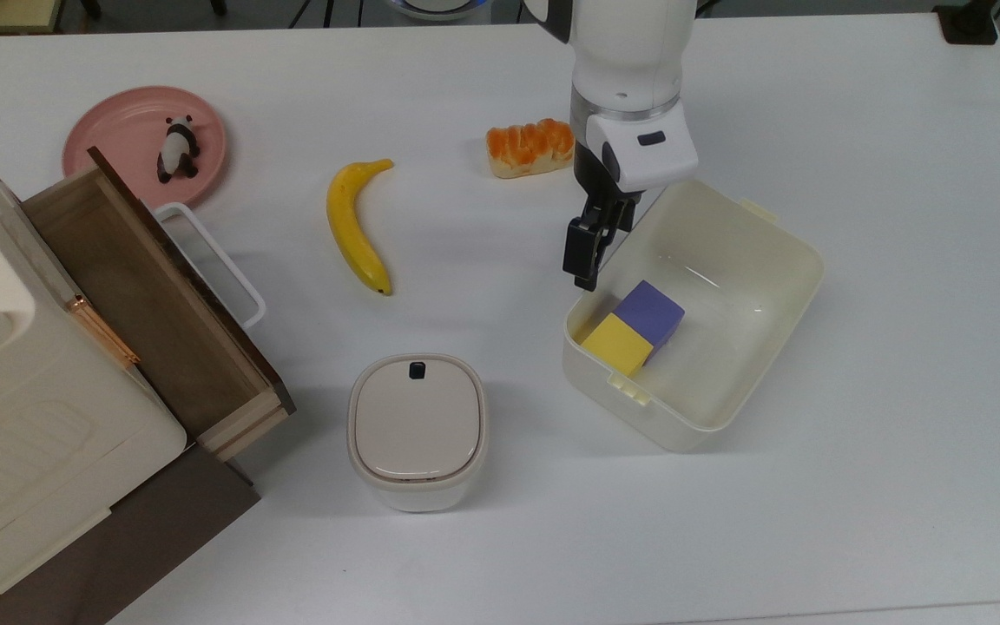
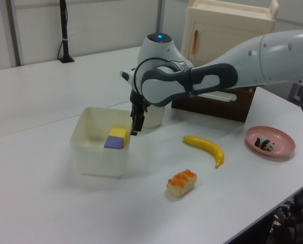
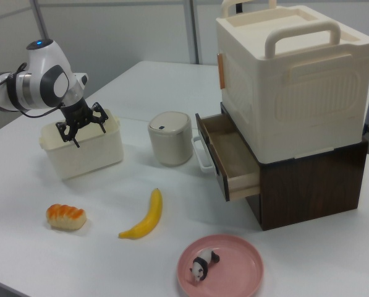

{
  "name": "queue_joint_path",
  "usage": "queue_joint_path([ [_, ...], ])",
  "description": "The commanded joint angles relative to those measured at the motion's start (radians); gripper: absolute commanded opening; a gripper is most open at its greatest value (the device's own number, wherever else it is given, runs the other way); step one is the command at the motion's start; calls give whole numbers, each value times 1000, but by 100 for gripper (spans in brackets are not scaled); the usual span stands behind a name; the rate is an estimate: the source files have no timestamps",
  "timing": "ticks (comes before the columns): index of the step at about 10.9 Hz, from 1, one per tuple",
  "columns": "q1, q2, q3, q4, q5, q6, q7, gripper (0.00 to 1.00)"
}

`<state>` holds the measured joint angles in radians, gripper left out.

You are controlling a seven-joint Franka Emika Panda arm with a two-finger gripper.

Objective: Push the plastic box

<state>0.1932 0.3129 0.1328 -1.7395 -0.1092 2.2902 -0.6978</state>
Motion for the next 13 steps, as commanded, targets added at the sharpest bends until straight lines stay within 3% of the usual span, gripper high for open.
queue_joint_path([
  [1,23,-18,-7,20,-18,12,27,100],
  [3,6,-105,-7,-7,-14,-33,27,100],
  [6,-69,-277,-7,-15,-17,-317,20,100],
  [8,-133,-345,-9,-14,-32,-510,18,100],
  [10,-187,-386,-9,-8,-82,-586,14,100],
  [12,-207,-410,-13,17,-75,-684,123,100],
  [13,-207,-422,-15,21,-69,-702,258,100],
])
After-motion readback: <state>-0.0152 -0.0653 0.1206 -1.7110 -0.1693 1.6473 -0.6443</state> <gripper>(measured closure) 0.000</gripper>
